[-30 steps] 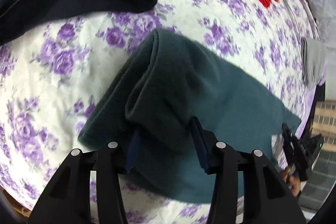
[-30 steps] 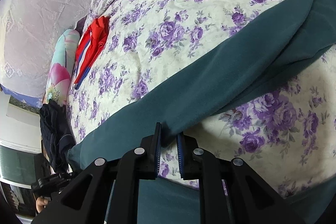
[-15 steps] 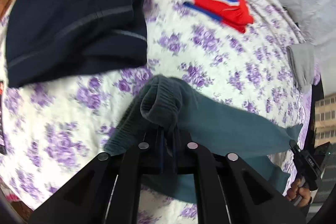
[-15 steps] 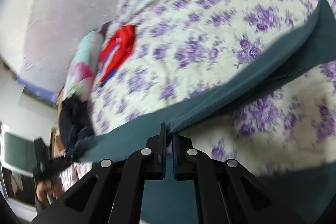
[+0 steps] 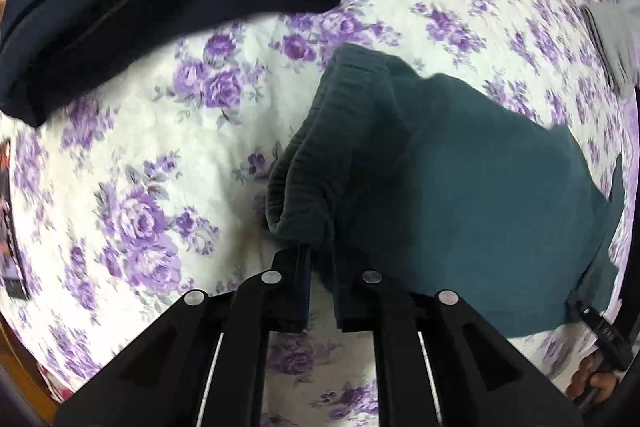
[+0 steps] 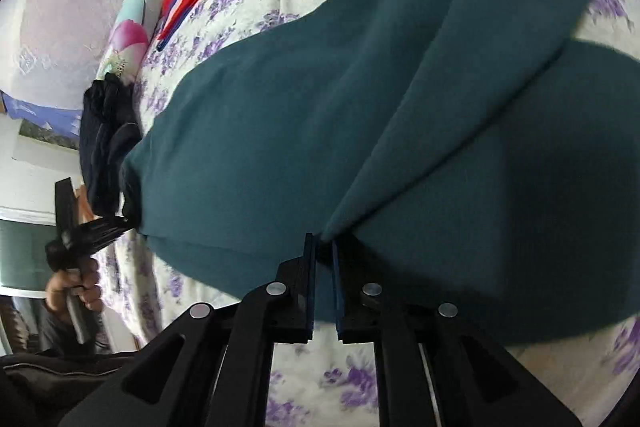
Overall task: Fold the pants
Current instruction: 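Fold the leg hems over toward the waistband with the right tool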
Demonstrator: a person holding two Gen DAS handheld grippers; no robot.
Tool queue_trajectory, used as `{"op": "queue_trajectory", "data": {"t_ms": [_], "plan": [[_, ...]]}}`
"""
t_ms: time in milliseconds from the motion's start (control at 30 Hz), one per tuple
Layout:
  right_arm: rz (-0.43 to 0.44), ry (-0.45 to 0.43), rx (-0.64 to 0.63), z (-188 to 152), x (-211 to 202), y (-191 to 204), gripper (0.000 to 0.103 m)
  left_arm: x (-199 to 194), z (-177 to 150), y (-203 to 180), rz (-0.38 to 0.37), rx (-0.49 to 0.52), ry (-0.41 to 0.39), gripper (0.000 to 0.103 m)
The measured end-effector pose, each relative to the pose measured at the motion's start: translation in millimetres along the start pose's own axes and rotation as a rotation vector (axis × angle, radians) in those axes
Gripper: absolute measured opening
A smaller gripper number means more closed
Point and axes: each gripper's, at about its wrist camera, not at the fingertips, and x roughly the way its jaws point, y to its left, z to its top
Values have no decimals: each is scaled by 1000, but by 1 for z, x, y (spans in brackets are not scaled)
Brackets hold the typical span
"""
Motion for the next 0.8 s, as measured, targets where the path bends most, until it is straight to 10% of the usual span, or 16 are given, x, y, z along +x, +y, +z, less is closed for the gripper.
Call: {"op": "queue_trajectory", "data": {"t_ms": [100, 200, 467, 800], "plan": [[-16, -58, -23, 2, -22, 4, 52, -12, 2, 1, -5, 29, -7, 17], [-73, -176, -11, 15, -50, -2, 52, -31, 3, 4, 35, 40, -64, 45], [-469, -397, 6, 103, -75, -27, 53, -54, -1, -35, 8, 162, -190, 61], [-672, -339, -1, 192, -40, -61, 56, -6, -36, -98, 23, 286, -110, 69]]}}
